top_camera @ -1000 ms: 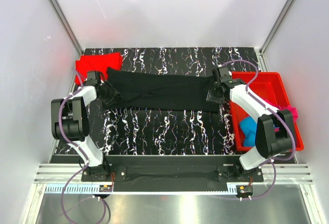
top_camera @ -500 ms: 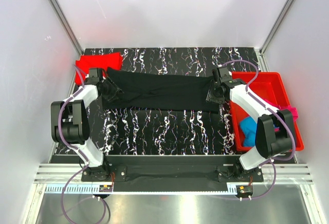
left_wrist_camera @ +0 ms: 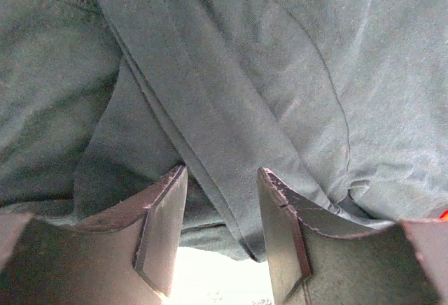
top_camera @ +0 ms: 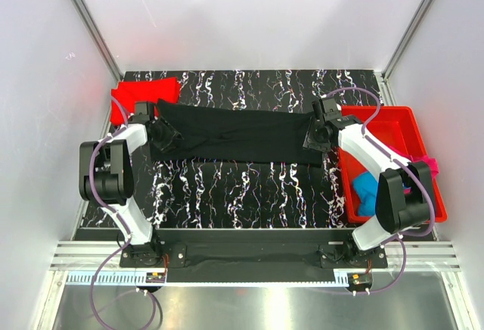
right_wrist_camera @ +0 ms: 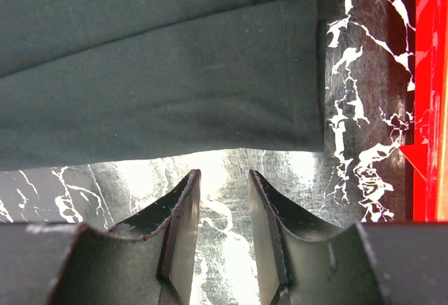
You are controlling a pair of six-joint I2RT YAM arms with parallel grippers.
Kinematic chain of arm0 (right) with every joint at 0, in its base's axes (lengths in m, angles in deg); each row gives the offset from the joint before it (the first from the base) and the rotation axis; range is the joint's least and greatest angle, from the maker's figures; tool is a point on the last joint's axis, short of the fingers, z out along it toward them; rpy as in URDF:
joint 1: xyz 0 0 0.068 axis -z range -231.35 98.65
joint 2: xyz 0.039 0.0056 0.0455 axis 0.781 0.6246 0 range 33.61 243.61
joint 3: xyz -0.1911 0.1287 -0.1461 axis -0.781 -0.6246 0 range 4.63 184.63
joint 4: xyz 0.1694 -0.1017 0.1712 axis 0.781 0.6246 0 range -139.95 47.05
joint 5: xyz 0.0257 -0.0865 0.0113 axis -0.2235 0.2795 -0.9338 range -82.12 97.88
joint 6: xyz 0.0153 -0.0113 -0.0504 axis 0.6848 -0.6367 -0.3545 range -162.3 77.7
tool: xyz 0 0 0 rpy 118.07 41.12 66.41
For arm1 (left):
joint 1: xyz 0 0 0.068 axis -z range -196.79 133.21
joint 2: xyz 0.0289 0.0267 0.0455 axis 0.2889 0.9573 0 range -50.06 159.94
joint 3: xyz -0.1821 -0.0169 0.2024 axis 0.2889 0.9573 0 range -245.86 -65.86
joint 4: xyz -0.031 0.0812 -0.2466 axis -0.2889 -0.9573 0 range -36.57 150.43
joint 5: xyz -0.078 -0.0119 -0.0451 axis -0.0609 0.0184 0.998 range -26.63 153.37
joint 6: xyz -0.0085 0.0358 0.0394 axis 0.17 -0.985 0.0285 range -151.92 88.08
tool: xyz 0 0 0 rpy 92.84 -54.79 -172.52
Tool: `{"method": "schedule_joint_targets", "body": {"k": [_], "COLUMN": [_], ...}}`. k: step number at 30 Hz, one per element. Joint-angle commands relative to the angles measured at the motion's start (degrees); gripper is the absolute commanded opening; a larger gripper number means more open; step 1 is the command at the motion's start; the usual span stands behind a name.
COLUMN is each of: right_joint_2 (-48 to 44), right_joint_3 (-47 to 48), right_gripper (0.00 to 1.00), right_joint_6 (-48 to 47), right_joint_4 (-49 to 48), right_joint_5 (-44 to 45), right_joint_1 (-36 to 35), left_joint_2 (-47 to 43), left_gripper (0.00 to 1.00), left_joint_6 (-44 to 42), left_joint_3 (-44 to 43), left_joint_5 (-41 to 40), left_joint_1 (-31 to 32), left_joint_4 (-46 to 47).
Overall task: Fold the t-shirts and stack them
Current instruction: Fold the tshirt
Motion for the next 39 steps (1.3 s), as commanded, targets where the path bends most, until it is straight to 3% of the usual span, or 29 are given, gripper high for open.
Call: {"method": "schedule_joint_targets", "body": {"k": [1, 14, 21, 26, 39], "right_joint_2": [-0.37, 0.24, 0.59, 0.94, 2.17], "right_joint_3": [2.77, 2.15, 2.15, 2.15, 2.42], "right_gripper": [0.41, 0.41, 0.41, 0.41, 0.41], "right_joint_6": [0.16, 0.33, 0.25, 0.25, -0.02], "right_joint_4": [-0.51, -0.95, -1.13, -1.39, -2.18], "right_joint_5": [0.61, 0.87, 1.05, 0.87, 1.22], "right_joint_1": [-0.58, -0.50, -0.50, -0.58, -0.50], "left_joint_2": [-0.37, 0.16, -0.46, -0.81, 4.54], "left_gripper": [0.50, 0.48, 0.25, 0.00, 0.00], "left_joint_6": [1.58, 3.70, 2.64, 1.06, -1.14], "left_joint_3": [-0.29, 0.85, -1.52, -3.18, -12.93], "left_joint_5": [-1.69, -1.42, -2.83, -3.18, -2.74], "left_joint_1": [0.19, 0.98, 1.94, 2.82, 3.70], "left_joint_4": [5.27, 10.28, 8.53, 7.83, 6.42]}}
